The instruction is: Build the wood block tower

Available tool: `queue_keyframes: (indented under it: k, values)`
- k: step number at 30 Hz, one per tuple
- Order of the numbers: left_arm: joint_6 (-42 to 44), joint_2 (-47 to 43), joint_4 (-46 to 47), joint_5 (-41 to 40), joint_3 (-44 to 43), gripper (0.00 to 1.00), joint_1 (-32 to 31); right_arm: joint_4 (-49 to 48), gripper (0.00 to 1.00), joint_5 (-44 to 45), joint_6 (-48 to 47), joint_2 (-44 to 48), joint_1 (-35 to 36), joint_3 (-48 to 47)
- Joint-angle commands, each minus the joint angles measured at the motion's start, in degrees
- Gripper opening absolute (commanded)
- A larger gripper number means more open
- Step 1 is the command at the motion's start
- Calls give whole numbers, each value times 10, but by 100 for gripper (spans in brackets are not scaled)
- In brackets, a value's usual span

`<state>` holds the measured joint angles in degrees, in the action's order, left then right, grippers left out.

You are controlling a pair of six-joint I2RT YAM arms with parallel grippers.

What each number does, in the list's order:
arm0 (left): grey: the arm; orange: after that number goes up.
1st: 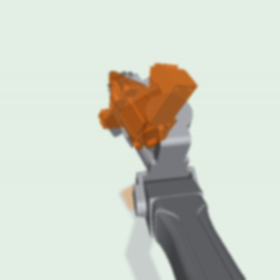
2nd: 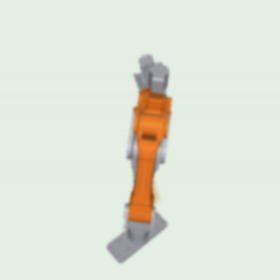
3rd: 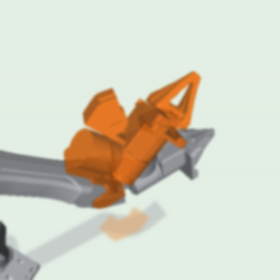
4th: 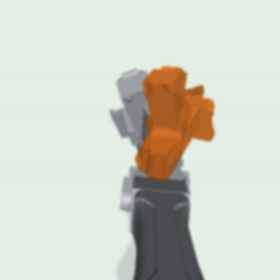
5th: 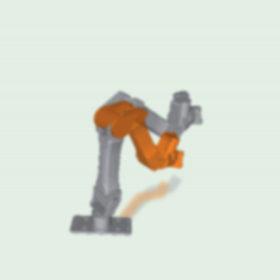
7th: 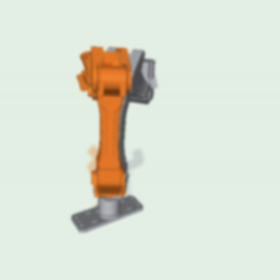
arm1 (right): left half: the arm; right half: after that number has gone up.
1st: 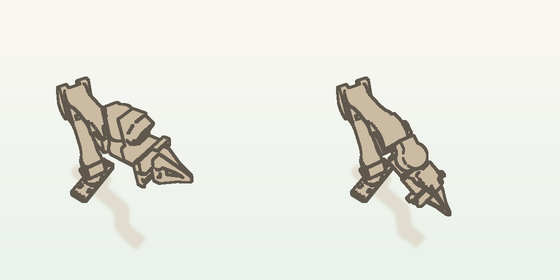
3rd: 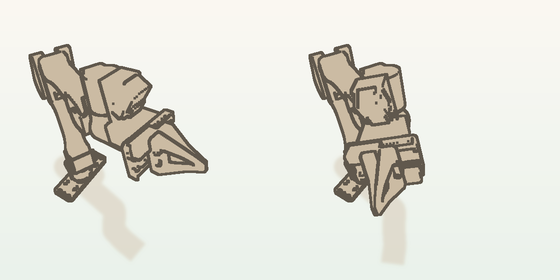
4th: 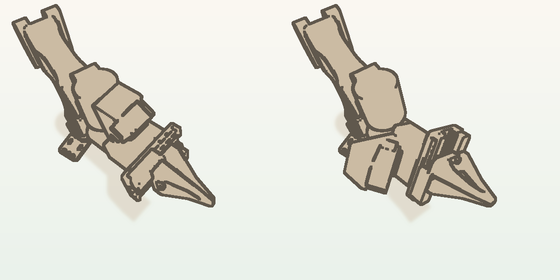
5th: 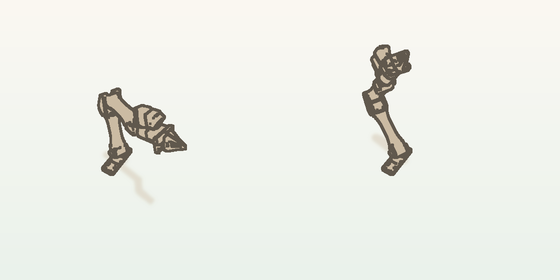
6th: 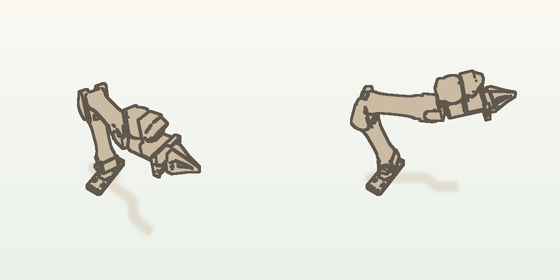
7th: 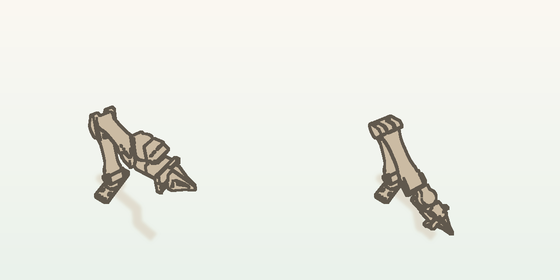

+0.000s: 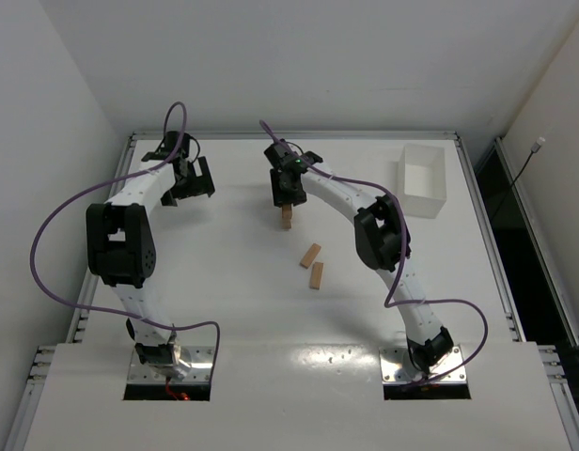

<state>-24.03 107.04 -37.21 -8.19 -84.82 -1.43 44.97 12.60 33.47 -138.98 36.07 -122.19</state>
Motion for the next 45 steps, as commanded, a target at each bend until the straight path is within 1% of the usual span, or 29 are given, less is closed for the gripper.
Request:
queue_keyframes:
  k: [1,5,7,8,9,11,12,14,17,23,25,28,35,37,38,39,40,41,42,43,44,45]
  values:
    - [-4,-3,4,3,-21,100,-4,-21,39,-5,-2,-3,-3,-25]
    - [-4,-3,4,3,-21,100,-4,-21,38,-5,-2,-3,-3,-25]
    - [-4,-3,4,3,-21,100,-4,-21,42,-5,-2,-3,-3,-25]
    - [-4,-3,4,3,-21,100,-4,-21,45,-5,-2,-3,-3,-25]
    - [-4,-3,4,3,-21,100,-4,-21,54,-5,-2,-3,-3,-25]
    - [-4,2,4,3,-26,100,-4,-21,62,-5,-7,-3,-3,-25]
    - [-4,2,4,3,-26,100,-4,-21,70,-5,-7,-3,-3,-25]
    - [-4,2,4,3,-26,100,-4,-21,76,-10,-7,2,-3,-25]
    - [-4,2,4,3,-26,100,-4,-26,77,-10,-14,2,2,-25]
    - [-4,2,-1,3,-32,100,-4,-31,82,-51,-80,35,7,-31]
    - [-4,2,-1,3,-32,100,-4,-31,86,-62,-87,49,8,-25]
    - [-4,2,-1,8,-32,100,-4,-31,86,-62,-93,77,8,-12]
    - [-9,-16,-1,13,-32,100,-4,-31,87,-13,-119,165,8,39]
    - [-9,-22,-1,13,-26,100,-4,-31,87,-13,-141,187,8,68]
    - [-9,-29,-1,13,-26,100,-9,-26,87,-13,-167,214,8,82]
    - [-9,-29,-1,13,-26,100,-9,-34,86,-29,-192,231,8,99]
    - [-9,-34,-1,13,-21,100,-9,-42,85,-69,-220,251,2,149]
    - [-9,-41,4,13,-21,100,-9,-50,83,-97,-250,294,2,180]
    - [-3,-41,4,13,-14,100,-9,-79,82,-123,-312,319,-13,253]
    - [3,-47,4,19,-14,100,-9,-91,80,-174,-345,344,-20,287]
    - [3,-47,4,25,-14,100,-9,-100,75,-200,-377,366,-28,318]
    - [8,-53,9,31,-8,100,-9,-100,74,-232,-451,402,-40,366]
